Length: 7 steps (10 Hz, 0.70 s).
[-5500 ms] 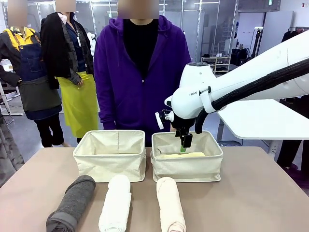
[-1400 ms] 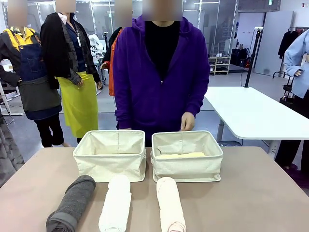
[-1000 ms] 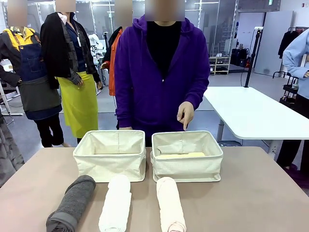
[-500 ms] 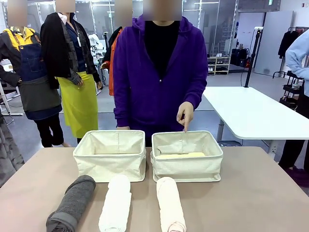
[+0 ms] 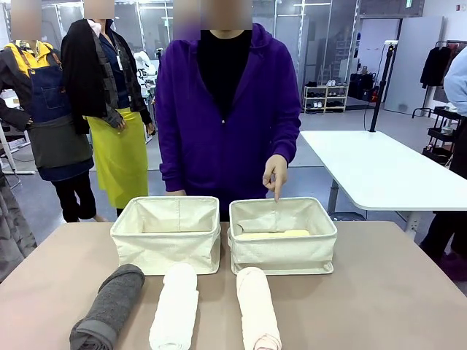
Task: Divide the towels into two baskets.
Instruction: Pick up one hotel-folded towel from the bottom of the table and place it in the Fabric basket indicated by the person.
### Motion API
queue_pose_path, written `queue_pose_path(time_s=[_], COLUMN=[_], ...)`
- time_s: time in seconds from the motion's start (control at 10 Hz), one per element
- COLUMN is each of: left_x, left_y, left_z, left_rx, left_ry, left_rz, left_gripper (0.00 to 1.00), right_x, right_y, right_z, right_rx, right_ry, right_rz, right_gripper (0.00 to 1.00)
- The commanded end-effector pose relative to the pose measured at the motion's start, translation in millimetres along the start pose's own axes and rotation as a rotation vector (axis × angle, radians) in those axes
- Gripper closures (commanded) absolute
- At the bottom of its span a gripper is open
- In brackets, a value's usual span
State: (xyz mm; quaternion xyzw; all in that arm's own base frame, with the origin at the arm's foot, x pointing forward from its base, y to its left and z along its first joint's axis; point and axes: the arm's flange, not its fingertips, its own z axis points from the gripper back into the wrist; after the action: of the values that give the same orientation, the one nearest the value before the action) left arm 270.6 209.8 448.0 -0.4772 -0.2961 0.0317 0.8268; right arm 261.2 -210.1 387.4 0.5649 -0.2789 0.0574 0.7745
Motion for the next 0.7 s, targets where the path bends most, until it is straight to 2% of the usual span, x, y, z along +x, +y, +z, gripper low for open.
queue_pose_path(time_s=[0.0, 0.1, 0.3, 0.6], left_x=[1.3, 1.3, 1.3, 1.3], left_y=[1.5, 1.5, 1.5, 1.5], left_z=[2.6, 2.6, 2.6, 2.6], left_rx=[-0.028, -0.028, -0.028, -0.028], left_ry=[-0.016, -0.016, -0.016, -0.016], left_rz=[-0.02, -0.02, -0.02, -0.02], left_gripper=[0.0, 0.0, 0.0, 0.0], right_x=[13.7, 27.7, 40.4, 7.3], right_y=[19.2, 40.7, 77.5, 109.7], right_z=[-25.2, -58.0, -140.3, -250.6], right_rx=[-0.071, -0.076, -0.201, -0.415], right_ry=[0.07, 0.149, 0.255, 0.271], right_rz=[-0.012, -0.011, -0.088, -0.09], right_gripper=[0.0, 0.0, 0.0, 0.0])
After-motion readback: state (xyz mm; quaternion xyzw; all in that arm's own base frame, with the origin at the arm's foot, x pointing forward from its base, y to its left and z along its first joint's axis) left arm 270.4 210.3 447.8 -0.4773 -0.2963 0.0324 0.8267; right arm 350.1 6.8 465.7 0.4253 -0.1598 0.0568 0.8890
